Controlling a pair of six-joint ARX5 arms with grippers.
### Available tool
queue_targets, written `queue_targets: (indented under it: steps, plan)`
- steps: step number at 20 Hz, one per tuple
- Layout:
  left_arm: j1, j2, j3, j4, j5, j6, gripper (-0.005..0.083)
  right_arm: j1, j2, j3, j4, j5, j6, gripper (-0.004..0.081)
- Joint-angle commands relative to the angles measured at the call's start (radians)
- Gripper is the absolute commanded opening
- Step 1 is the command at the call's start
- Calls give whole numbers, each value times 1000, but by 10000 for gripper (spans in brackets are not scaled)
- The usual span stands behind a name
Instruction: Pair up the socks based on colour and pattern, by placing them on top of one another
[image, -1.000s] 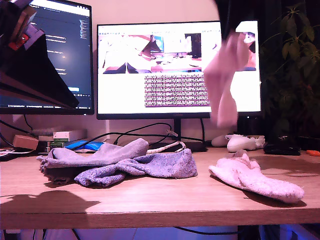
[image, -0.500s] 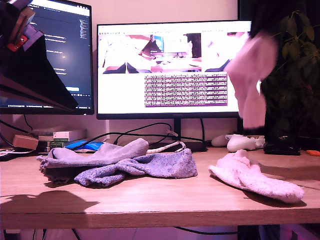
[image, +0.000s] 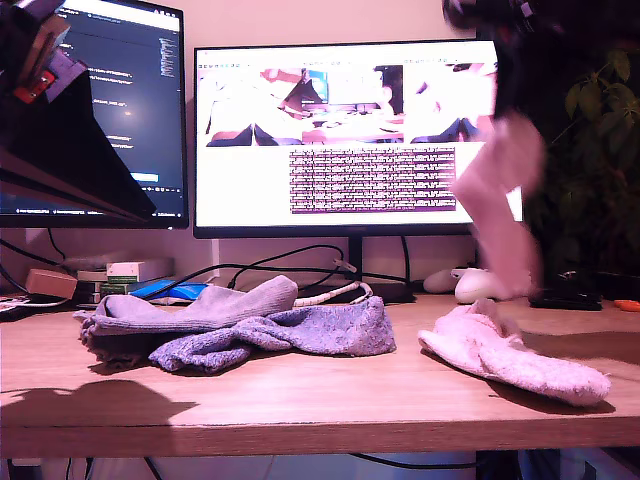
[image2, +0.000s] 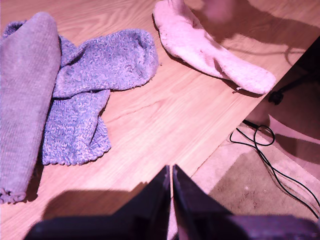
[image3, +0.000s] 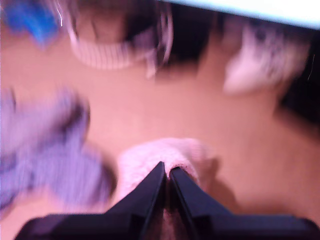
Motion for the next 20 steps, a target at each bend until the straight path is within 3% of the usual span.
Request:
queue_targets:
  steps: [1, 4, 6, 10, 13, 16, 20]
  plan:
    - [-2, 4, -13, 4, 2, 5, -20, -21, 10, 5, 57, 1, -41, -13]
    - [-2, 4, -13, 4, 2, 5, -20, -46, 73, 5, 72, -33, -101, -13]
    - [-2, 4, -13, 4, 2, 5, -20, -51, 146, 5, 73, -112, -86, -13]
    - [-2, 4, -13, 2, 2, 5, -20, 18, 285, 2, -92, -265, -58, -13]
    - [-2, 4, -13, 2, 1, 5, -20, 79, 307, -10, -213, -275, -58, -13]
    - [-2, 4, -13, 0, 1, 5, -20, 95, 307, -10, -356, -271, -82, -13]
    - [-2, 4, -13, 4, 1, 5, -20, 68, 301, -7, -342, -248, -72, -13]
